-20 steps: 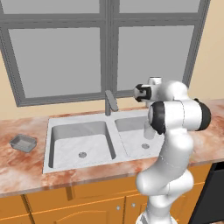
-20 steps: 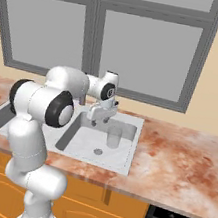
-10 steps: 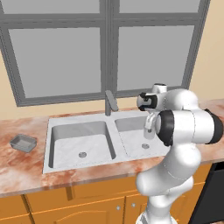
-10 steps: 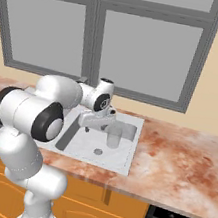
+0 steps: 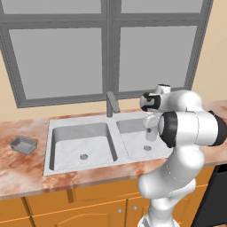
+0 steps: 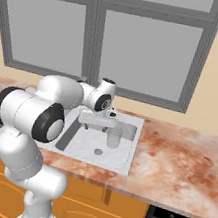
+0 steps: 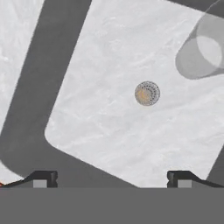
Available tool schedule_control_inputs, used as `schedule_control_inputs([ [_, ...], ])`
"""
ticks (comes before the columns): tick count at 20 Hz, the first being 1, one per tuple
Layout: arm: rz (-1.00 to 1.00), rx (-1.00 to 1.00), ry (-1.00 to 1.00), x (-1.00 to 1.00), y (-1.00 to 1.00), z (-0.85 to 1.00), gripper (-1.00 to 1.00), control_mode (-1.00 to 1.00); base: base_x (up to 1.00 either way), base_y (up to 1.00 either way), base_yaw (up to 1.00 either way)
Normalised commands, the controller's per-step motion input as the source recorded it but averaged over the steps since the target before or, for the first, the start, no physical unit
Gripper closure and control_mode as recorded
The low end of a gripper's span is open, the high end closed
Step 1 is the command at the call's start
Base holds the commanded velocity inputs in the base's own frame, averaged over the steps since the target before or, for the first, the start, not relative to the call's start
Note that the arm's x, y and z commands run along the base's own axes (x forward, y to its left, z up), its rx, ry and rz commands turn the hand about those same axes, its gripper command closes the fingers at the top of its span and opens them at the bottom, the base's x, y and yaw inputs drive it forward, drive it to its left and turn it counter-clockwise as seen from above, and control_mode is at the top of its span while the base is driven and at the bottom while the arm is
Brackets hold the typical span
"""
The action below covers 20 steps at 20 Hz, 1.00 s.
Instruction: Place the tupperware in the left basin and the glass cup in the right basin of the sink.
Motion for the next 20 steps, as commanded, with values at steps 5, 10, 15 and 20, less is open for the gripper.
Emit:
schedule_control_inputs([
  [5, -0.40, -0.08, 0.01, 0.04, 0.03, 0.03, -1.00, -1.00, 0.00, 0.00, 0.00],
  [10, -0.21, -0.06, 0.00, 0.00, 0.10, -0.02, -1.00, -1.00, 0.00, 0.00, 0.00],
  [15, -0.01, 0.00, 0.00, 0.00, 0.02, 0.00, -1.00, -1.00, 0.00, 0.00, 0.00],
  [20, -0.13, 0.00, 0.00, 0.02, 0.25, 0.00, -1.00, -1.00, 0.00, 0.00, 0.00],
])
